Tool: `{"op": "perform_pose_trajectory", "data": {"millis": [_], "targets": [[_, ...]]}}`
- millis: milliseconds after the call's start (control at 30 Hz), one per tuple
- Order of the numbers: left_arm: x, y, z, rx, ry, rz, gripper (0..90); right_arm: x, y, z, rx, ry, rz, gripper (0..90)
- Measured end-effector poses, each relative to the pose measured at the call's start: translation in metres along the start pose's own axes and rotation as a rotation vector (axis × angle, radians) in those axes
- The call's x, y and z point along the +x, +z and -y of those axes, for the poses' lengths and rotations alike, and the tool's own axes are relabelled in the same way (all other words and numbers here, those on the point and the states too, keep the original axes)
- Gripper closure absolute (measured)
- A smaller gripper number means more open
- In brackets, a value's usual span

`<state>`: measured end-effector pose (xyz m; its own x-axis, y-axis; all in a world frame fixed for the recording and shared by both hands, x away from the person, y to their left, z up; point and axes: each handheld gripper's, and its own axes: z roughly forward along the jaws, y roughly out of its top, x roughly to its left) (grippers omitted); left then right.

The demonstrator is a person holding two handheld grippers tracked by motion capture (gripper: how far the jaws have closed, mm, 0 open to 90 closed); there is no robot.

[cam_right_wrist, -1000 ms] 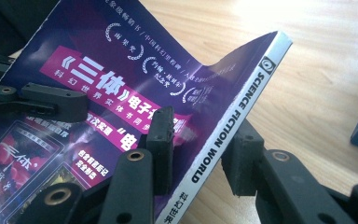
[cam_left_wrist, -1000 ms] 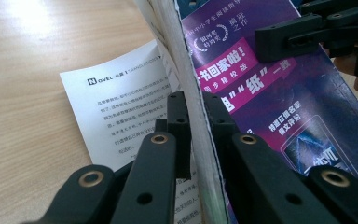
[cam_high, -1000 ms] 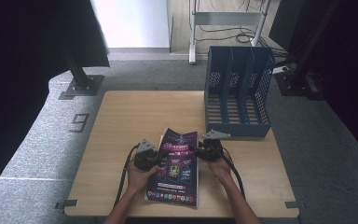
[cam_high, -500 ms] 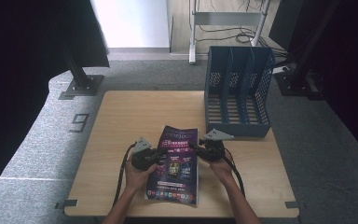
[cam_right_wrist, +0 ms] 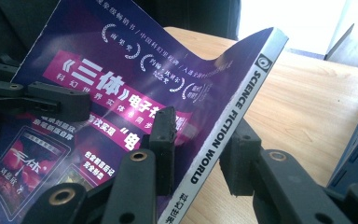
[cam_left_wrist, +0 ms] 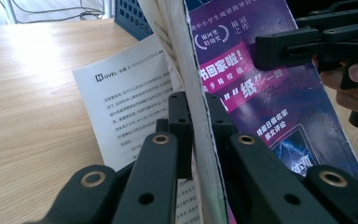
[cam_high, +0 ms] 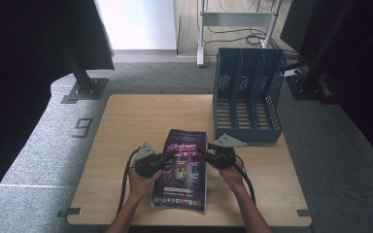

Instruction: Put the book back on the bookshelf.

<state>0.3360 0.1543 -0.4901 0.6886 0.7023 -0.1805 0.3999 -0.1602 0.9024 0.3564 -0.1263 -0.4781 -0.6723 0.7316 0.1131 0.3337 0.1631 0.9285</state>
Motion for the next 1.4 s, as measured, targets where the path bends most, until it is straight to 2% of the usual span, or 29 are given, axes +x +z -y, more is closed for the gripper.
{"op": "perform_pose_trajectory", "data": {"millis": [600,933,1267,1400], "targets": [[-0.001,-0.005,-0.006,-0.022,-0.005,0.015,84.3,0.009,-0.011,-0.008,-0.050,-0.046,-0.007,69.0],[-0.013,-0.016,-0.023,-0.075,0.031,0.020,85.4,0.018,-0.036,-0.023,-0.149,-0.069,-0.019,73.6],[-0.017,-0.017,-0.032,-0.082,0.056,0.015,85.7,0.020,-0.043,-0.028,-0.178,-0.078,-0.015,74.9],[-0.019,-0.021,-0.040,-0.093,0.079,0.007,85.9,0.020,-0.046,-0.032,-0.198,-0.069,-0.020,75.6]]}}
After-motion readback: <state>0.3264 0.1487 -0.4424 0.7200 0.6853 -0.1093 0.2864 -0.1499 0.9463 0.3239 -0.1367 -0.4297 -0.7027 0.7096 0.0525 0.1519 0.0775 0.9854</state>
